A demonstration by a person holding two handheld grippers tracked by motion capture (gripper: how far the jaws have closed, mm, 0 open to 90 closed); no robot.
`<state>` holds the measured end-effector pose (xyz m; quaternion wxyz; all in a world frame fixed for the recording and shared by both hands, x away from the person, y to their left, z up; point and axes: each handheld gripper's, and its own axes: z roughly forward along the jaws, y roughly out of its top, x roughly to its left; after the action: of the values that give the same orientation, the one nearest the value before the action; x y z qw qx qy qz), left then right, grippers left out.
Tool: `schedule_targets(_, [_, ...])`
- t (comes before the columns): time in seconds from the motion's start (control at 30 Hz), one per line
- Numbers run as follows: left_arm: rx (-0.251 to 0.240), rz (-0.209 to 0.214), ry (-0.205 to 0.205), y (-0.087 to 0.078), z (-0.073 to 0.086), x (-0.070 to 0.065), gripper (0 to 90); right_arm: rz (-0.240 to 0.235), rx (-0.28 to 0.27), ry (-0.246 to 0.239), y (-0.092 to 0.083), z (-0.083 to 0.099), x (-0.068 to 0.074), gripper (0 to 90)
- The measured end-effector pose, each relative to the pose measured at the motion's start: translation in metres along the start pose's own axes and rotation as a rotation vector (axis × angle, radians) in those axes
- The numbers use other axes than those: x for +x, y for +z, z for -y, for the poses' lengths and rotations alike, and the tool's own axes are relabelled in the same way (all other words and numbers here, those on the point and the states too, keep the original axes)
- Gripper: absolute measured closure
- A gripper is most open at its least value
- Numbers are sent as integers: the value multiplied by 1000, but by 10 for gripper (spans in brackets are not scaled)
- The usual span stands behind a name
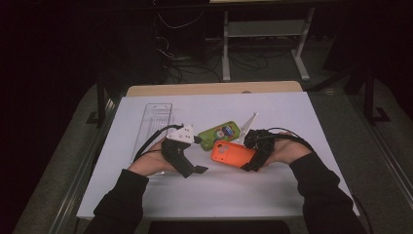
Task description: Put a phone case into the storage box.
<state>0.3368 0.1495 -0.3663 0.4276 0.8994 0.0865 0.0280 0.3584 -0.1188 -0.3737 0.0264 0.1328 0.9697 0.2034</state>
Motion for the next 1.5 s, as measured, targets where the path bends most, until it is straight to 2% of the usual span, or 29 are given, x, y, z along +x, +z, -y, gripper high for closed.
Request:
schedule_targets(0.07, [4, 11, 4, 0, -1, -1, 0, -12, 2, -23, 1, -4, 4, 153])
schedule_targets(0.13, [7, 19, 9, 1, -1, -2, 0, -6, 6, -35, 1, -5, 7, 153])
schedule_targets(0.17, [14, 28, 23, 3, -1, -4, 0, -2, 16, -59, 2, -9, 11, 153])
schedule_targets(0.27, [26, 27, 35, 5, -2, -5, 0, -3, 23, -76, 3, -11, 13, 153])
schedule_targets(0.37, [61, 37, 60, 10, -1, -7, 0, -19, 28, -104, 7, -15, 17, 153])
schedule_targets(0.4, [67, 38, 48, 11, 0, -8, 0, -25, 28, -110, 8, -16, 18, 153])
schedule_targets(0.5, [76, 45, 52, 13, 0, -10, 0, -40, 25, -134, 9, -20, 22, 153])
schedule_targets(0.63, [96, 61, 75, 16, 0, -12, 0, -60, 18, -174, 12, -26, 28, 153])
schedule_targets(0.67, [101, 60, 99, 17, -1, -12, 0, -68, 15, -181, 13, -27, 29, 153])
schedule_targets(0.83, [126, 77, 113, 23, 0, -14, 0, -94, -3, -215, 13, -32, 35, 153])
schedule_targets(0.9, [131, 81, 126, 24, 1, -14, 0, -98, -11, -218, 12, -33, 37, 152])
schedule_targets(1.0, [133, 88, 124, 25, 1, -16, 0, -109, -23, -229, 11, -34, 39, 152])
schedule_targets(1.2, [169, 98, 105, 31, 4, -19, 0, -116, -41, -246, 9, -37, 42, 152])
schedule_targets(1.33, [173, 99, 111, 32, 5, -18, 0, -120, -48, -245, 8, -37, 43, 152])
schedule_targets(1.4, [193, 107, 116, 33, 6, -18, 0, -122, -54, -250, 7, -37, 42, 152])
schedule_targets(1.5, [203, 112, 107, 35, 7, -18, 0, -125, -64, -253, 6, -37, 42, 152])
